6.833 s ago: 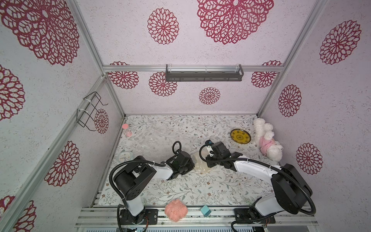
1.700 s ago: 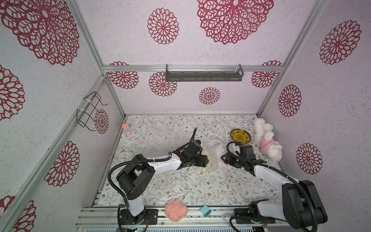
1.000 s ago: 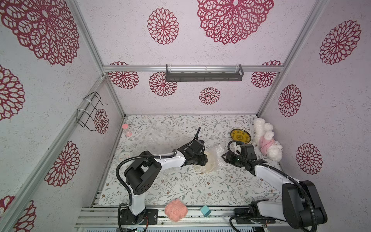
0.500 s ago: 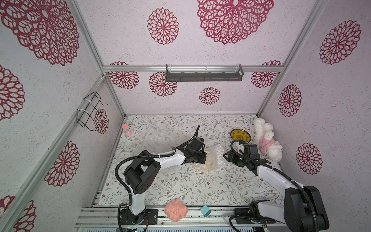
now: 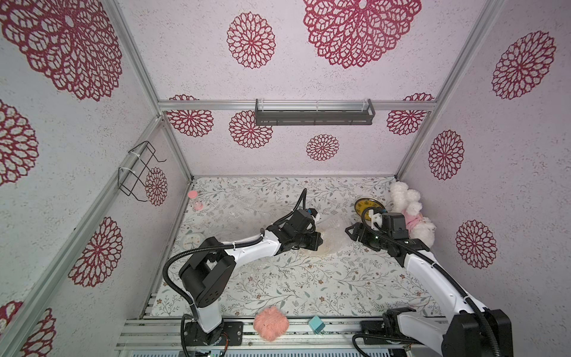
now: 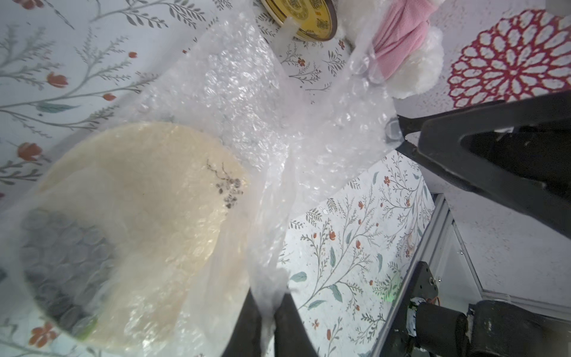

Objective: Unpack dinner plates from bubble wrap
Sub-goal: Unwrap the bubble wrap at the center of the board.

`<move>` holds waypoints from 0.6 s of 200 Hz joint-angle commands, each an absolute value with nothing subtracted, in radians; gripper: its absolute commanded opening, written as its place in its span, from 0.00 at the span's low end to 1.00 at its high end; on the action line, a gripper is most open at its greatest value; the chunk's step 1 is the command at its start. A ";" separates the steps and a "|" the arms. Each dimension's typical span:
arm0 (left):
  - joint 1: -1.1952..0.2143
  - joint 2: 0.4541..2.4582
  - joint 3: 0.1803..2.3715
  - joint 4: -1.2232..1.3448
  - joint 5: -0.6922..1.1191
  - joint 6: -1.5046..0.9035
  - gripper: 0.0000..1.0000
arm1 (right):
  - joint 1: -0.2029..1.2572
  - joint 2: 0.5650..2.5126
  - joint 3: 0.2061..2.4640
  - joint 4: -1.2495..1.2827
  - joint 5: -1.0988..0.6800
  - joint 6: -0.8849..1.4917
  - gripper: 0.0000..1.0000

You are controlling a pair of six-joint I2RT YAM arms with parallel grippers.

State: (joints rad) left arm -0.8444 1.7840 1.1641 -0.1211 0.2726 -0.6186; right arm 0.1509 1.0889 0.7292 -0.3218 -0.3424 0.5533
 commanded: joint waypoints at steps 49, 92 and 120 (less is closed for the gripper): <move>-0.993 1.866 1.240 0.008 0.257 -0.665 0.15 | 0.123 0.944 0.750 -0.524 -0.227 0.648 0.96; -1.034 1.928 1.298 0.022 0.291 -0.668 0.23 | 0.060 0.934 0.719 -0.534 -0.285 0.645 0.99; -1.049 1.937 1.304 0.049 0.308 -0.671 0.27 | 0.032 0.929 0.693 -0.510 -0.304 0.641 0.99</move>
State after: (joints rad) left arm -1.0397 1.9247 1.2896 -0.0021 0.2863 -0.6655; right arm 0.0536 0.9440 0.7067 -0.5098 -0.2779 0.6300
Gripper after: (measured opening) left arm 0.263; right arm 0.989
